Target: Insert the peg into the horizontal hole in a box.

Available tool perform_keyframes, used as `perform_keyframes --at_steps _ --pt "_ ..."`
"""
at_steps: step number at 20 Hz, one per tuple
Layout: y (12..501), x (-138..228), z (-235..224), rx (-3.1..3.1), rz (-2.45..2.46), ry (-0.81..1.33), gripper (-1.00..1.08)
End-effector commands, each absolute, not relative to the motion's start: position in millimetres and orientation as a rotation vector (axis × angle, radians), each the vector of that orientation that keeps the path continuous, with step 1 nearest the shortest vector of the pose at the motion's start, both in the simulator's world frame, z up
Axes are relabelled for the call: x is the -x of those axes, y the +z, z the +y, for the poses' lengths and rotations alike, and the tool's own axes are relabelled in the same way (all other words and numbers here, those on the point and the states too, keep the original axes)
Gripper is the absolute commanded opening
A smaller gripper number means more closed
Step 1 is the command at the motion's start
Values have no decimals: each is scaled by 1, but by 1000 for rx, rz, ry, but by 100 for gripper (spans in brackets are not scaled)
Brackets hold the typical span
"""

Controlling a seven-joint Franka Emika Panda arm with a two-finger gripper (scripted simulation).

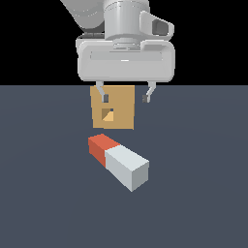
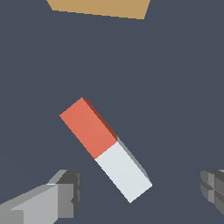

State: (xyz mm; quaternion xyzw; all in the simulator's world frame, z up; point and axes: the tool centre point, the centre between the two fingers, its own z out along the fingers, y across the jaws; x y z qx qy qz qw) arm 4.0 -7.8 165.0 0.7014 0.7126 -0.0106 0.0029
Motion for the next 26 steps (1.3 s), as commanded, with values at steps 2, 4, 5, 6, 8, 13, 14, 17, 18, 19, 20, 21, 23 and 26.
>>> perform_keyframes --at_steps 2,4,5,6,8,13,14,17,18,19,20,21,23,26 --pt "165 -4 -8 -2199 2235 -33 100" --pt "164 -4 -8 -2193 2241 -33 100" --pt "164 -4 -9 -2189 2245 -33 100" --pt "163 -3 -9 -2183 2251 -33 100" --pt "161 -3 -10 -2166 2267 -32 100" --pt "154 -1 -15 -2101 2328 -29 100" --pt "152 -1 -16 -2084 2344 -28 100" --pt "145 0 -21 -2022 2398 -25 100" --pt "142 0 -23 -1998 2418 -24 100" --pt "139 1 -24 -1973 2439 -23 100" --pt "136 1 -26 -1945 2461 -22 100" --pt "133 1 -28 -1917 2484 -21 100" --pt "127 2 -33 -1858 2529 -18 100" --pt "117 2 -39 -1768 2593 -15 100"
